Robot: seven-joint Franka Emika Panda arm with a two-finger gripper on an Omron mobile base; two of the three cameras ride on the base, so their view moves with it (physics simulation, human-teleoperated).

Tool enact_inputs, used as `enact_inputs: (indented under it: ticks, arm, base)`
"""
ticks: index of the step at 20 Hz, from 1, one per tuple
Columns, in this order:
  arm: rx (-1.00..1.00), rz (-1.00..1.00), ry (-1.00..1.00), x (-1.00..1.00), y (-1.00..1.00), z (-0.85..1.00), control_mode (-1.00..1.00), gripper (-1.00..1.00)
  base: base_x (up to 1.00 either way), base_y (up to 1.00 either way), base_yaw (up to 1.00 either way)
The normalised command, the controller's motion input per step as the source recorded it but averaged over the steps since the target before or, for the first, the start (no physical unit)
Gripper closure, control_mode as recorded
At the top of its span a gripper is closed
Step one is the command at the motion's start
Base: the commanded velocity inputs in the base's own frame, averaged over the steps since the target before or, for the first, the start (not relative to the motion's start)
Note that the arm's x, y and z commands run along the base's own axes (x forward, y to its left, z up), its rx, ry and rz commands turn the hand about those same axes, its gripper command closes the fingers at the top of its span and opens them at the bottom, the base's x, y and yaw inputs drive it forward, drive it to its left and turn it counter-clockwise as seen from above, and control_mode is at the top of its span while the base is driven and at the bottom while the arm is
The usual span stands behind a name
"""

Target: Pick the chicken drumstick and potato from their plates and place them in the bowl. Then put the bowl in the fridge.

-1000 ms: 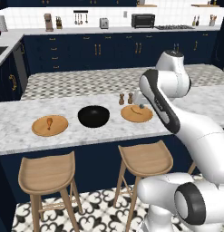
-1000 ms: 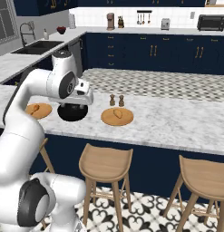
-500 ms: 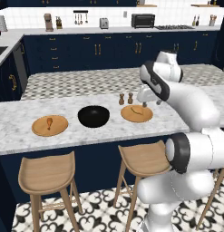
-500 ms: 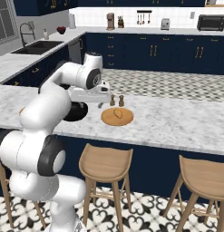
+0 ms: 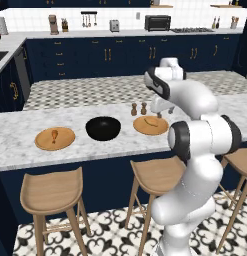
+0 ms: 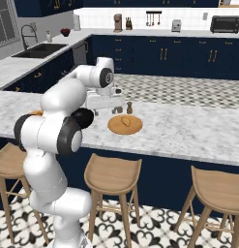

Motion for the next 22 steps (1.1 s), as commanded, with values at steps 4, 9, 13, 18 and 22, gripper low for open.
enact_inputs:
  ticks: [4, 9, 13, 18, 22]
  arm:
    - [0.01, 0.17, -0.01, 0.43, -0.16, -0.47, -1.0, -1.0]
    - [0.0, 0.08, -0.16, 0.4, -0.18, -0.5, -1.0, -1.0]
    - [0.0, 0.0, -0.13, 0.34, -0.08, -0.44, -1.0, -1.0]
    - [0.0, -0.09, -0.23, 0.37, 0.0, -0.38, -1.0, -1.0]
    - [0.0, -0.1, -0.09, 0.41, 0.0, -0.31, -1.0, -1.0]
  base:
    - [0.0, 0.0, 0.0]
    - [0.0, 0.0, 0.0]
    - [0.0, 0.0, 0.0]
    - [0.0, 0.0, 0.0]
    - [0.0, 0.0, 0.0]
